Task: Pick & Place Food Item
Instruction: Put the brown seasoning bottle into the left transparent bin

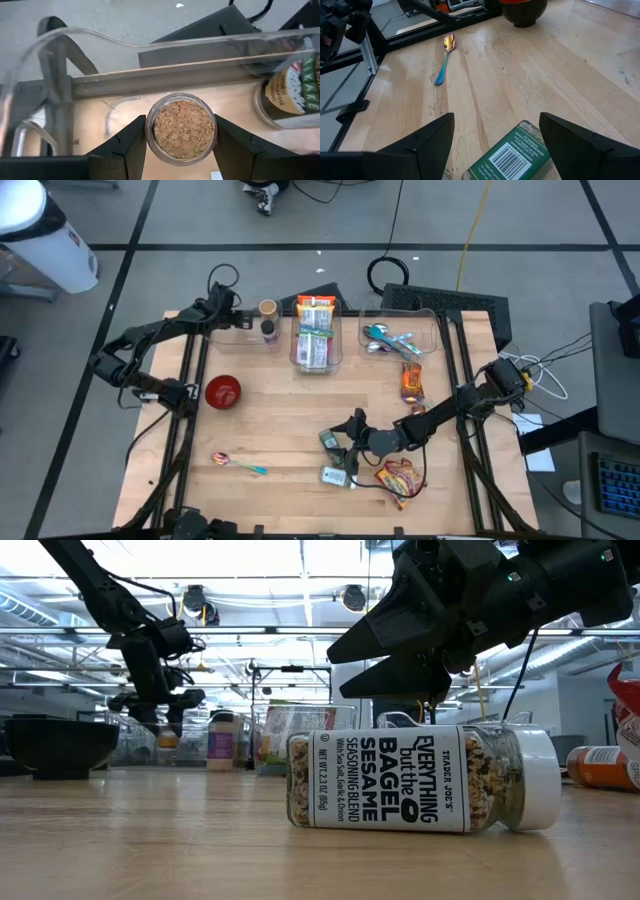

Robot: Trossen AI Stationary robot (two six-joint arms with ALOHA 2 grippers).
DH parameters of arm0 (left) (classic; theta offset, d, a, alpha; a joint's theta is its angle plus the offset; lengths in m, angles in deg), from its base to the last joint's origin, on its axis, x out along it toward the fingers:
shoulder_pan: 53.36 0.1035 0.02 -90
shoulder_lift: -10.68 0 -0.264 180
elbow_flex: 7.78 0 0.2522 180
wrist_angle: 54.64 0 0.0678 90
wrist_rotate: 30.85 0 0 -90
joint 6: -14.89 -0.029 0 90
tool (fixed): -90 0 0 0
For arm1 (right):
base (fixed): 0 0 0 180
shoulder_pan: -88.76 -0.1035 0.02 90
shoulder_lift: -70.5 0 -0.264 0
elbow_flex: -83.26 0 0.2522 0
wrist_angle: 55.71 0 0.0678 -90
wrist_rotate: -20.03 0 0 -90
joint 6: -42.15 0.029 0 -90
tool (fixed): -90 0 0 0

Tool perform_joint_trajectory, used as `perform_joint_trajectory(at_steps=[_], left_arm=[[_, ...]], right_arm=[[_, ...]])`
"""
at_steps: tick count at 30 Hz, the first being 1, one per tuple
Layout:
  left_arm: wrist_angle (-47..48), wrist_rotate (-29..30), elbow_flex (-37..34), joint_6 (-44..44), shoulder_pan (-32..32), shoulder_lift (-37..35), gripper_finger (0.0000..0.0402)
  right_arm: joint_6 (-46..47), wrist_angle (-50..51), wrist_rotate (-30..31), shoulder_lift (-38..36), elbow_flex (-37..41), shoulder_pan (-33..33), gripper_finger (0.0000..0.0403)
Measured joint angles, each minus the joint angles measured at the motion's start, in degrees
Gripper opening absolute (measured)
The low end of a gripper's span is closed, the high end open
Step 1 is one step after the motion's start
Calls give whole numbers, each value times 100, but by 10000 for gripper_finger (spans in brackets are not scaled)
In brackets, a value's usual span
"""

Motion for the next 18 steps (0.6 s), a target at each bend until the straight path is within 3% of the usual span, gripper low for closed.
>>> perform_joint_trajectory(at_steps=[18], left_arm=[[-508, 98, 2, 656, -340, 350, 191]], right_arm=[[0, 0, 0, 0, 0, 0, 283]])
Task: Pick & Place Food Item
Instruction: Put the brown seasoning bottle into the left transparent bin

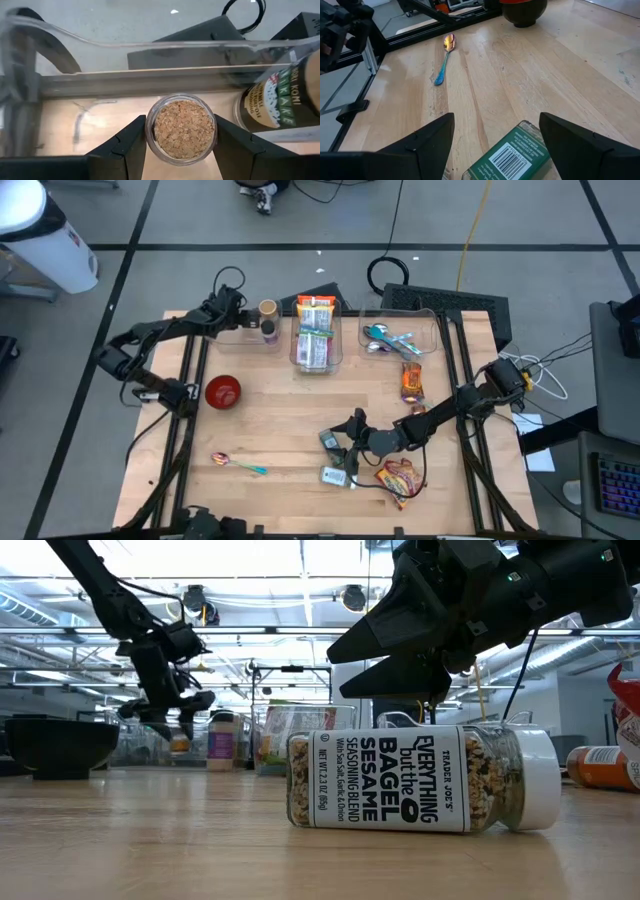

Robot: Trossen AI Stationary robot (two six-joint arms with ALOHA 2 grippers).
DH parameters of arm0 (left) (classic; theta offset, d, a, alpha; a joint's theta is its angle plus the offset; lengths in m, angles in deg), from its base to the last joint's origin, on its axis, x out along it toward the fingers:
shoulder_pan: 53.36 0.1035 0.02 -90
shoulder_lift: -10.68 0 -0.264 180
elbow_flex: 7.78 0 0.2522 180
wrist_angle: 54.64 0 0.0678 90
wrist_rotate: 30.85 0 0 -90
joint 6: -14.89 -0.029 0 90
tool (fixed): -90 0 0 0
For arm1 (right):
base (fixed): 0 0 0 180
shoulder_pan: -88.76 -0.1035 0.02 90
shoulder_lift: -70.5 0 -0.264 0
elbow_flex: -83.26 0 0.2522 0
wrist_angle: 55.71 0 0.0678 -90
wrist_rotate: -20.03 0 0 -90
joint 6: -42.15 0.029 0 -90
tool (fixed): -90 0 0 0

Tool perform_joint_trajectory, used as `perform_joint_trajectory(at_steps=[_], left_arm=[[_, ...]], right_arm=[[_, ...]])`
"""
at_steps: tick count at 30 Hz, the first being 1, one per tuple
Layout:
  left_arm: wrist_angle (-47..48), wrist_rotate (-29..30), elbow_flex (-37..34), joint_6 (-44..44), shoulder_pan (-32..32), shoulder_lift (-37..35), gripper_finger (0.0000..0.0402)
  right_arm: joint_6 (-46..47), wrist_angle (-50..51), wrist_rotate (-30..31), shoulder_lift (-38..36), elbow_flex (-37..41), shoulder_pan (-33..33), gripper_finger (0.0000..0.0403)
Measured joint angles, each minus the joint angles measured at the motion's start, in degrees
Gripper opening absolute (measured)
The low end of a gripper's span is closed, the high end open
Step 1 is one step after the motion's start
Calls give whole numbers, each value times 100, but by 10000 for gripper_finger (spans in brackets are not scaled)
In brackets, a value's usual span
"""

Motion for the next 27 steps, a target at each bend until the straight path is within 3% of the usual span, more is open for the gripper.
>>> perform_joint_trajectory(at_steps=[27], left_arm=[[-504, 134, 2, -101, -165, 585, 191]], right_arm=[[0, 4, 0, 0, 0, 0, 283]])
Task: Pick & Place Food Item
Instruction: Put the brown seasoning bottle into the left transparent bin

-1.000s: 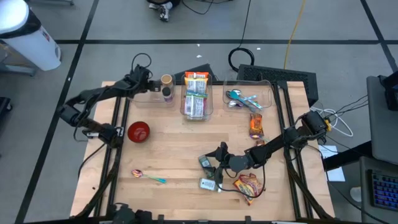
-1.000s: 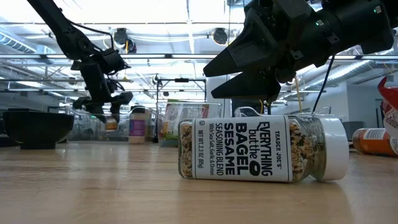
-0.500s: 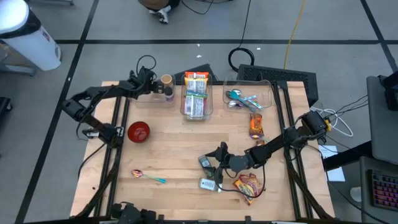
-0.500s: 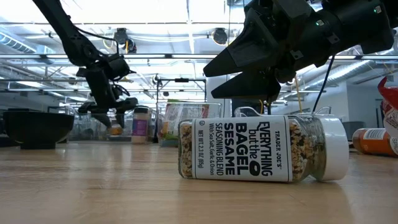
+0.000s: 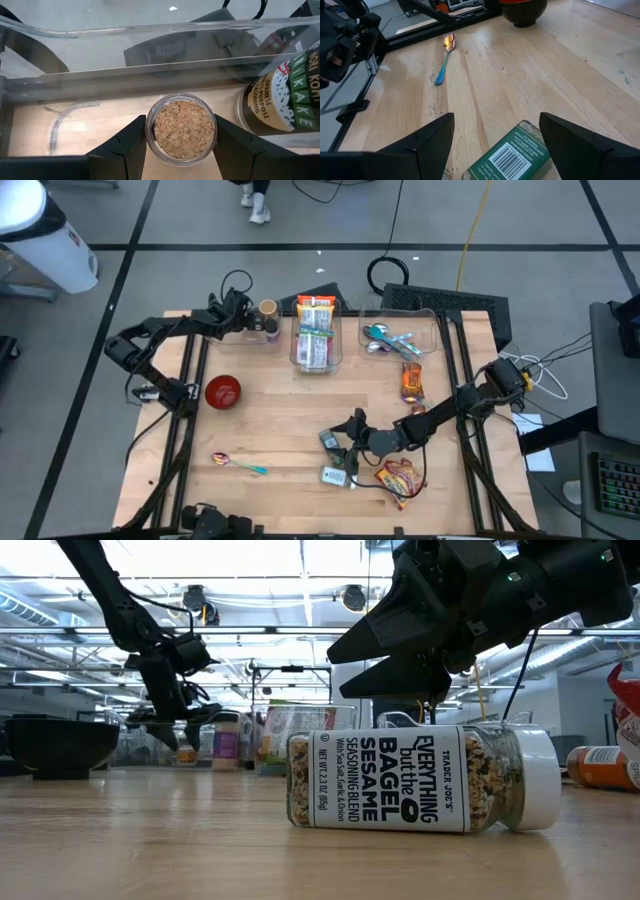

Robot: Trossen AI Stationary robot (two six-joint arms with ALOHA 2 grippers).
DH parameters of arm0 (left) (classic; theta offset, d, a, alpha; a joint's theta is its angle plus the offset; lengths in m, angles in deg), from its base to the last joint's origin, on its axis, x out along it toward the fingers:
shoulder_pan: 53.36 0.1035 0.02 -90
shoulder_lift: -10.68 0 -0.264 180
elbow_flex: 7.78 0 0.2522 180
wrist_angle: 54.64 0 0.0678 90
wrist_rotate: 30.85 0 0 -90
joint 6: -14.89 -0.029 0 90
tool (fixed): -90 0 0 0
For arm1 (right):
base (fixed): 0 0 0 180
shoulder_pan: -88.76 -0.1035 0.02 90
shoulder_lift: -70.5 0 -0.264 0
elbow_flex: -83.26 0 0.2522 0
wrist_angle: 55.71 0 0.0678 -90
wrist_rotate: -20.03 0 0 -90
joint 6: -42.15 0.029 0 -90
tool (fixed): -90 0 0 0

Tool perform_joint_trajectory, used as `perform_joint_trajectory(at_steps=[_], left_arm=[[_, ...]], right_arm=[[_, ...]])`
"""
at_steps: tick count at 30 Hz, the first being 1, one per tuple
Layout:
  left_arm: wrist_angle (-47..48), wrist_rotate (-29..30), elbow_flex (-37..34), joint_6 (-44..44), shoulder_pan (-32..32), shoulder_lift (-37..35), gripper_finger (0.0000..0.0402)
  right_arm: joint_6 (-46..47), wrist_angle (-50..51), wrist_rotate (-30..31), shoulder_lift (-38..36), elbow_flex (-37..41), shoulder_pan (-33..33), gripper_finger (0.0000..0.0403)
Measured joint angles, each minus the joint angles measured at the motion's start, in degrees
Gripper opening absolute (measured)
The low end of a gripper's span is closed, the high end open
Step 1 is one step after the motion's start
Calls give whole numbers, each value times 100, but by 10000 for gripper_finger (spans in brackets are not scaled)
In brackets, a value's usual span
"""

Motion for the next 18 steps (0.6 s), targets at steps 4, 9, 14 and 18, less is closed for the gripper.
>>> perform_joint_trajectory(at_steps=[4, 9, 14, 18], left_arm=[[-4, 0, 0, -117, 0, 0, 204], [-16, 0, 0, -111, 0, 0, 238], [-17, -2, 0, -107, 0, 0, 256], [-10, -54, 0, -180, 7, -48, 258]], right_arm=[[0, 0, 0, 0, 0, 1, 283], [0, 0, 0, 0, 0, 0, 283], [0, 0, 0, 0, 0, 2, 283], [2, 0, 0, 0, 0, 1, 283]])
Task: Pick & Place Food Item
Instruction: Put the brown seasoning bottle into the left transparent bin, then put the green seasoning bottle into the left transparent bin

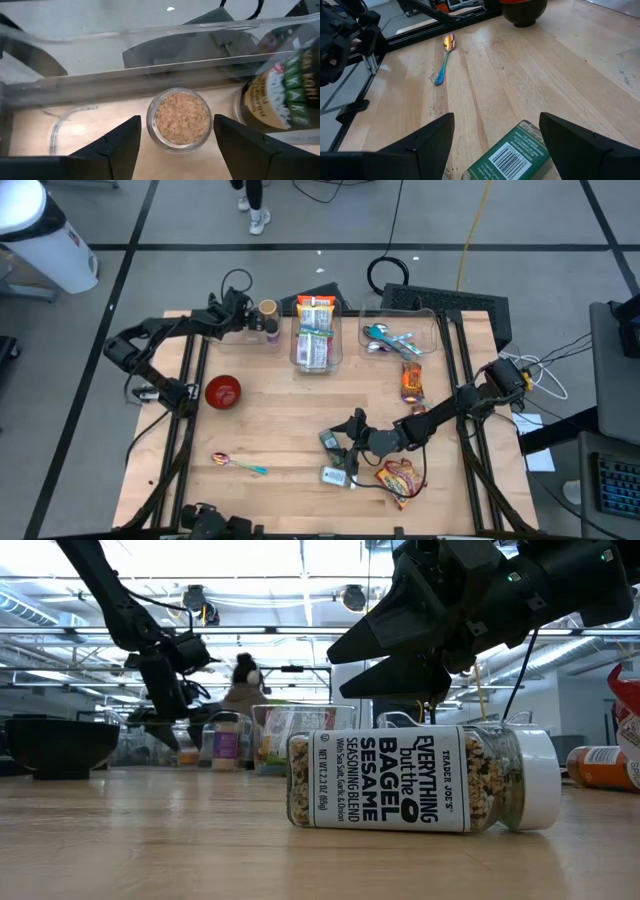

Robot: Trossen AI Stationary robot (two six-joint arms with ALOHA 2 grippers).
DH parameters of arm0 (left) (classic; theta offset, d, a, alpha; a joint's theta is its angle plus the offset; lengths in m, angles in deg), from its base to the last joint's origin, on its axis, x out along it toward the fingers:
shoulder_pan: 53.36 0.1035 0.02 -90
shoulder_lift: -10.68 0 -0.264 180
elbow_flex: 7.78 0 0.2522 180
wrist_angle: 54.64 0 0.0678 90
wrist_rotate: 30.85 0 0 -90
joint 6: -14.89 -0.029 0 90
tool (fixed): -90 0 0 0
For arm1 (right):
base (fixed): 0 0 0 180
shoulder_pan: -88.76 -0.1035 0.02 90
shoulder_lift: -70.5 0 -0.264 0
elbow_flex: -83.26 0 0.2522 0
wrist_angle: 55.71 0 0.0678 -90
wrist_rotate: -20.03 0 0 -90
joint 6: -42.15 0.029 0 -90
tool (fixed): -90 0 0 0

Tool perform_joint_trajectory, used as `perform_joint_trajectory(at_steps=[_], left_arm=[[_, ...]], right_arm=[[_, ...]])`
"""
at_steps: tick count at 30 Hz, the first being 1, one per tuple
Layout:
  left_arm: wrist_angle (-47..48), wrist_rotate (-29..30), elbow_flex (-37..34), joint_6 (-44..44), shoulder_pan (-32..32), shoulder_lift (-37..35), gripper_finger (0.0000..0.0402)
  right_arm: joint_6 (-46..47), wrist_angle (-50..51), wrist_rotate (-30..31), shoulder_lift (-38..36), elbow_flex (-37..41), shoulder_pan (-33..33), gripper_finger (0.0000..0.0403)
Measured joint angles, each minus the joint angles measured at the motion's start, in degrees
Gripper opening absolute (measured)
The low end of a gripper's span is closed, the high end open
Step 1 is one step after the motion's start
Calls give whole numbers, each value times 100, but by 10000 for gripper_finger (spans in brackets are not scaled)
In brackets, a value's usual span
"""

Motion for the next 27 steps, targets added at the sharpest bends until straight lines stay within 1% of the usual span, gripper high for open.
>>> perform_joint_trajectory(at_steps=[4, 10, 14, 18, 22, 25, 27], left_arm=[[19, -28, 0, -84, 2, -233, 259], [73, -678, 0, -485, 2, -904, 261], [261, -942, 2, -578, -3, -1421, 262], [390, -1415, 2, -655, -3, -1978, 262], [513, -2079, 2, -746, -49, -2538, 261], [623, -2514, 2, -876, -274, -2912, 256], [635, -2602, 2, -952, -528, -3081, 252]], right_arm=[[0, 0, 0, 0, 0, -1, 283], [0, 20, 0, -2, 0, -1, 283], [-4, 41, 0, 0, 0, -1, 283], [-11, 39, 0, 0, 0, -1, 283], [-106, 39, 0, 0, 0, -1, 283], [-244, 32, 8, 0, 0, 39, 283], [-379, -28, 8, 0, 0, 116, 283]])
